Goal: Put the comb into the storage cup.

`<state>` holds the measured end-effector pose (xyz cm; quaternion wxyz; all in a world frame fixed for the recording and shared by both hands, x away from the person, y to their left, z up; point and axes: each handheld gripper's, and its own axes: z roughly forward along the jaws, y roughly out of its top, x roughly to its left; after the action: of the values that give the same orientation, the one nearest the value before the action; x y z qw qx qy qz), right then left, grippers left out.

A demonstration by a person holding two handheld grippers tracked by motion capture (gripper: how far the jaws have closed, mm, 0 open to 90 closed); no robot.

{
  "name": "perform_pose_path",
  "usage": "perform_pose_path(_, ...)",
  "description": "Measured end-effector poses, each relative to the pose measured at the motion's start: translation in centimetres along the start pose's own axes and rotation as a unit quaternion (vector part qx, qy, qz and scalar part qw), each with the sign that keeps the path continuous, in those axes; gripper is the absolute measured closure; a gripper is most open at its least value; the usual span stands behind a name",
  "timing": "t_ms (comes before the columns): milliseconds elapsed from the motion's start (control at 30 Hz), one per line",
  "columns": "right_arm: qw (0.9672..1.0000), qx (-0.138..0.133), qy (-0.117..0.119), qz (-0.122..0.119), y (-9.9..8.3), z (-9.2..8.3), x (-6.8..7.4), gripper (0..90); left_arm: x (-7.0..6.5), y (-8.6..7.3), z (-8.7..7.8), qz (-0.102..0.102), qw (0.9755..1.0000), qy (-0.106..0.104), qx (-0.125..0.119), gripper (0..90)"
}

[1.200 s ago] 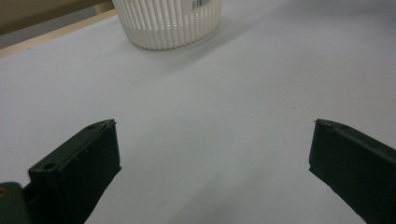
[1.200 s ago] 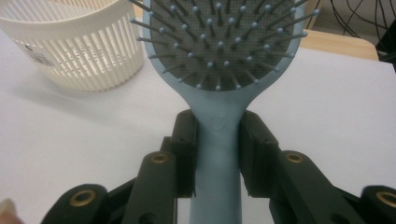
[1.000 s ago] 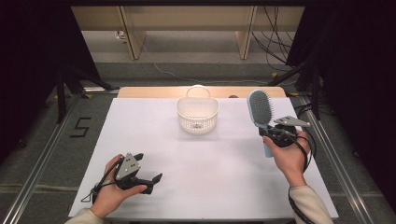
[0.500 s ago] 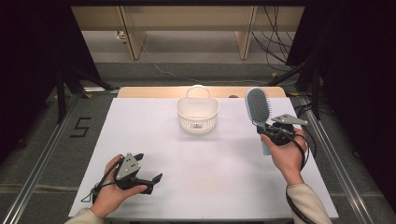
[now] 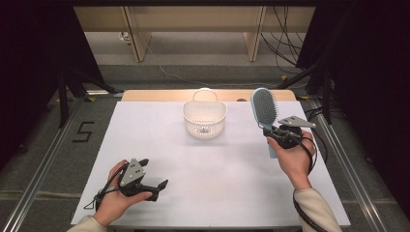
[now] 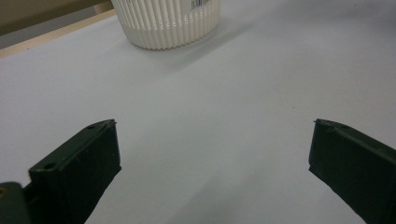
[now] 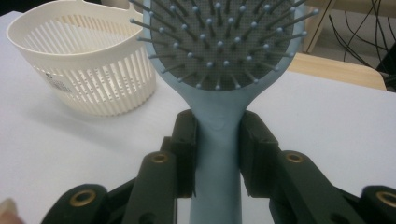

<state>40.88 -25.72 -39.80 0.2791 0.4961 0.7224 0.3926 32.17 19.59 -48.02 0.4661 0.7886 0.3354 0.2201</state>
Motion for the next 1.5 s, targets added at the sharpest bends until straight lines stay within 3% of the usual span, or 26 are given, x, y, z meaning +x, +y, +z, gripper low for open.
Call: perform_pose_path(1500, 0.9995, -0.029, 0.014, -0.001, 1.7, 0.7, 1.9, 70.5, 0.0, 0.0, 0.0, 0.003, 1.0000, 0.000, 0.001, 1.6)
